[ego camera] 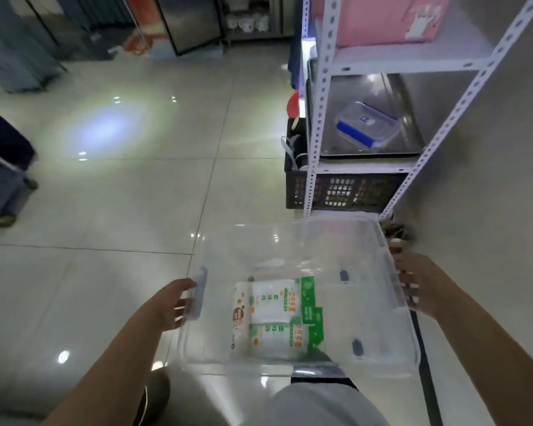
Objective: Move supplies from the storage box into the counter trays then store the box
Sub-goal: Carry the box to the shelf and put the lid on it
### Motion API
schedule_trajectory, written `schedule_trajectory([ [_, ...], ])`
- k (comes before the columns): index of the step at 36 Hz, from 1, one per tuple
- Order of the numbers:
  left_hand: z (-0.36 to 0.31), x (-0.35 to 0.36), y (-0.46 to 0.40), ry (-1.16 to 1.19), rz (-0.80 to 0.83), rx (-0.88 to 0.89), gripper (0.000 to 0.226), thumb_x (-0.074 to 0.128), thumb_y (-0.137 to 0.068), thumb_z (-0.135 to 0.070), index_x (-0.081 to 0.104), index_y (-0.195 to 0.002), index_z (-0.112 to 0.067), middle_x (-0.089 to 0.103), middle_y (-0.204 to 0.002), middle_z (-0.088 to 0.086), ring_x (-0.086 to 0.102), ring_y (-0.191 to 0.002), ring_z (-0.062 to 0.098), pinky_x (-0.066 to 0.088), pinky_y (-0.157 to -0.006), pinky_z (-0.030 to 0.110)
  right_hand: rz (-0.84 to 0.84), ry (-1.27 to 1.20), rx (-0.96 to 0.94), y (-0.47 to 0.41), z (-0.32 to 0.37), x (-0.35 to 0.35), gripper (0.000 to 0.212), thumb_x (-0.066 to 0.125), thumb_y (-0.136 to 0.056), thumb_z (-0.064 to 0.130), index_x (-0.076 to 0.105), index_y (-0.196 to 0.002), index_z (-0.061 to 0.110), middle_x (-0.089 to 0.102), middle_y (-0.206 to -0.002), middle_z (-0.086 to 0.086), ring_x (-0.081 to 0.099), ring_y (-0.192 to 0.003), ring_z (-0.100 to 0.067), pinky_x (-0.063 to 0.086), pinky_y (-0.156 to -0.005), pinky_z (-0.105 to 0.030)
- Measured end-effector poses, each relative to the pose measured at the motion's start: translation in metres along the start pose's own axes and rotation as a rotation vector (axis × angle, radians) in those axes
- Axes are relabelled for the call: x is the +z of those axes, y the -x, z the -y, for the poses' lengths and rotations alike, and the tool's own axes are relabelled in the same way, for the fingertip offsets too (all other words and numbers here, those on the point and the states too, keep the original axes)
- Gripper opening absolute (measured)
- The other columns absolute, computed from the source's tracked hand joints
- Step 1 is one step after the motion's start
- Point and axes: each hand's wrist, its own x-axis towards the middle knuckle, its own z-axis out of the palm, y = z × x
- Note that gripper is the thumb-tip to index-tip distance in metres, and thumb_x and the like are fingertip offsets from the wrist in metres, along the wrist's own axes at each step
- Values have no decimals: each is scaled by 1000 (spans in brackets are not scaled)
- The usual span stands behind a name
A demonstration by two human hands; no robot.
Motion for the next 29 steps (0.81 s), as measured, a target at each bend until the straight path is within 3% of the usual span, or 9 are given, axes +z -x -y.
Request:
schedule_trajectory([
  [3,-42,-38,-18,72,-79,-7,33,61,-86,-35,60,-109,-12,58,-89,9,52,-73,22,38,-62,27,43,77,18,-40,55,61,34,72,-81,37,64,-105,14,63,-107,-9,60,-92,-28,48,-67,-34],
  [9,-133,-104,-50,219,-195,15,27,59,-87,-34,57,-105,-13,55,-87,7,50,-69,20,34,-59,28,167,234,-19,-94,166,191,35,67,-84,33,61,-112,13,61,-105,-8,58,-89,-26,44,-64,-33],
  [11,-166,-127,-66,251,-207,22,26,59,-87,-34,57,-104,-14,55,-90,7,51,-70,19,34,-59,28,201,267,-47,-115,201,232,35,67,-82,32,62,-112,14,62,-108,-9,59,-90,-28,49,-70,-36],
  [14,-220,-161,-100,277,-198,40,26,59,-86,-35,58,-105,-16,57,-95,7,52,-73,19,35,-61,28,193,304,-58,-143,253,292,31,69,-77,32,66,-101,13,63,-100,-11,57,-84,-30,52,-79,-40],
  [16,-259,-181,-126,278,-178,55,24,59,-86,-36,58,-103,-19,57,-100,9,51,-74,20,34,-63,28,211,320,-55,-159,286,332,17,65,-80,30,63,-81,13,54,-81,-9,46,-67,-24,43,-67,-31],
  [18,-299,-198,-152,281,-156,69,24,59,-87,-36,58,-103,-18,57,-102,9,51,-74,20,34,-62,28,215,306,-58,-174,318,367,17,61,-84,28,58,-76,14,49,-73,-7,41,-61,-22,38,-63,-29],
  [22,-387,-224,-197,286,-97,76,22,59,-88,-33,60,-99,-15,57,-95,8,52,-72,19,37,-60,28,139,244,-35,-205,375,419,23,60,-86,33,61,-94,12,56,-81,-6,49,-69,-23,43,-67,-30],
  [26,-490,-239,-235,219,-51,94,17,59,-88,-31,60,-89,-14,59,-93,9,54,-72,20,39,-60,29,62,204,-43,-231,425,452,31,61,-85,37,65,-101,11,62,-101,-8,57,-92,-28,47,-84,-39],
  [29,-574,-236,-256,114,-46,117,16,58,-88,-31,60,-94,-16,58,-91,8,54,-71,19,38,-59,27,12,135,-36,-243,457,466,25,59,-86,33,65,-96,11,61,-95,-7,55,-87,-27,46,-77,-36],
])
